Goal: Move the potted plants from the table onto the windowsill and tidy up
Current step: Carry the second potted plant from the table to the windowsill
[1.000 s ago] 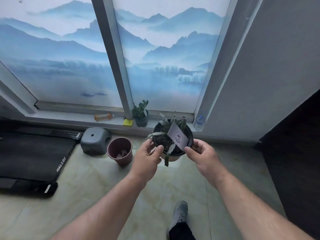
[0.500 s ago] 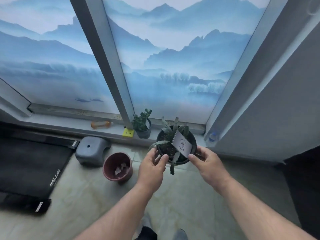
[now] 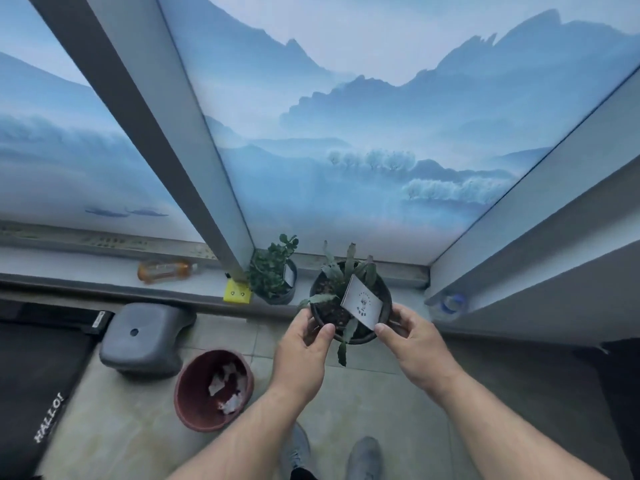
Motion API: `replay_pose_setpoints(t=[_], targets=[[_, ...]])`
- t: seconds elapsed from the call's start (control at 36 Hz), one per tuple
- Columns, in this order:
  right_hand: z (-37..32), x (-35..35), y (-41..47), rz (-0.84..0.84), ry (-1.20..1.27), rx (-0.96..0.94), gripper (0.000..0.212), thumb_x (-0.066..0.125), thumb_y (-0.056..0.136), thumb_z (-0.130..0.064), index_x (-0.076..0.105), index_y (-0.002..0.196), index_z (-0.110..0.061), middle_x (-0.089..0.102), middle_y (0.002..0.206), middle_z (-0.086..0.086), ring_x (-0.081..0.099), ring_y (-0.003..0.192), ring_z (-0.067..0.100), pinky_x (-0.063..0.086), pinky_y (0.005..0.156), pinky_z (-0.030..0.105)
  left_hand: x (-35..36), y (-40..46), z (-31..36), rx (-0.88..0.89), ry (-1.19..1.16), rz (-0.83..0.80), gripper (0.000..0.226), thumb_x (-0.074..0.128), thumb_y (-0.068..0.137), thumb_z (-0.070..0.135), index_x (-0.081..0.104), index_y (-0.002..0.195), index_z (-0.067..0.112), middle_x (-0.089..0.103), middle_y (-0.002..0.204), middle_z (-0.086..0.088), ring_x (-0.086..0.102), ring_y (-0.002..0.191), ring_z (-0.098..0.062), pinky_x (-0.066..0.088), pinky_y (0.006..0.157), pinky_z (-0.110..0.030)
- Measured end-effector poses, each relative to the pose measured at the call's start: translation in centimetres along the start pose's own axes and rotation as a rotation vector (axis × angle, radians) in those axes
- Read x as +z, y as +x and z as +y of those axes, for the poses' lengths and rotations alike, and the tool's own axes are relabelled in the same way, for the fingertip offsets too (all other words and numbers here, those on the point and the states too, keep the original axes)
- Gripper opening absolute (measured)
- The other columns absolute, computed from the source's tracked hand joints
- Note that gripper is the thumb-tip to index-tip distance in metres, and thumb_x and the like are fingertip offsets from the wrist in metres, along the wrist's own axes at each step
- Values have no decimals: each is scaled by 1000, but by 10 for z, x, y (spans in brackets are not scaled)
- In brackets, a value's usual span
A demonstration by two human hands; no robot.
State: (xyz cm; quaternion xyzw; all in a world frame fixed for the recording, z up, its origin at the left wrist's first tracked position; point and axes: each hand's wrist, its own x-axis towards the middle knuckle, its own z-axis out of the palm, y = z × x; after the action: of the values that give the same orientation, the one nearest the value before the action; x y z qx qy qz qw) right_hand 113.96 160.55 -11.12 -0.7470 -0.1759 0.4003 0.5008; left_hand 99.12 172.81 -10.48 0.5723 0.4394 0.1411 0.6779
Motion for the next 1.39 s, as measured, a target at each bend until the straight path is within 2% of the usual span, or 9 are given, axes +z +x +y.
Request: replay_pose_setpoints(t=[0.28,0.44,0.56,0.72,0.92,1.0,1.17,1.31,1.39], targets=[[113,18,163,-62,-48,70,36,63,98,-3,67,124,-28,74,122,-15,67,116,-2,48,101,21,17,157,-119,-39,3,41,32,60,98,5,61,103,37,69,95,41,63,98,19,47,86,-4],[195,27,242,-105,-86,83,38,64,97,-4,66,130,-23,73,123,-15,67,113,-5,49,95,12,28,234,-214,-76,29,99,28,63,97,9,64,121,24,74,112,18,65,108,7,48,95,-12],[244,39,288,-134,-112,92,38,64,97,-1,65,132,-16,73,125,-9,68,114,0,52,97,16,33,271,-268,-109,53,136,25,64,97,12,63,113,32,72,106,24,62,100,18,46,90,-8],[292,53,344,-174,-166,97,37,64,96,0,66,131,-13,72,126,-3,68,116,9,49,103,23,36,316,-320,-172,73,187,48,66,96,18,53,141,22,65,125,17,52,99,29,44,95,-4],[315,60,384,-228,-261,114,34,64,96,-1,66,130,-9,72,126,0,69,107,-2,46,85,-1,39,351,-348,-233,84,236,61,67,95,17,42,150,13,63,137,1,59,115,1,43,100,-17],[317,59,394,-241,-285,120,34,64,97,-1,66,129,-12,72,125,-2,65,95,-18,45,83,-2,43,358,-353,-233,93,241,60,68,94,16,45,149,14,62,131,8,58,103,13,42,91,-9],[317,53,401,-270,-297,127,35,61,98,1,64,131,-10,71,127,-1,66,110,-3,47,98,7,46,367,-358,-272,138,261,63,70,93,26,44,150,19,62,139,2,57,120,-2,44,103,-24],[312,55,393,-256,-331,177,38,60,101,-10,62,138,-19,70,129,-7,64,103,-7,46,99,20,47,365,-351,-351,241,252,38,65,95,33,57,132,30,67,112,16,64,115,-10,48,97,-27],[294,51,381,-192,-332,264,54,62,101,-19,46,152,-13,57,147,1,56,133,13,40,112,29,43,357,-330,-394,307,194,23,62,96,37,58,119,35,62,87,22,67,98,-13,46,85,-25]])
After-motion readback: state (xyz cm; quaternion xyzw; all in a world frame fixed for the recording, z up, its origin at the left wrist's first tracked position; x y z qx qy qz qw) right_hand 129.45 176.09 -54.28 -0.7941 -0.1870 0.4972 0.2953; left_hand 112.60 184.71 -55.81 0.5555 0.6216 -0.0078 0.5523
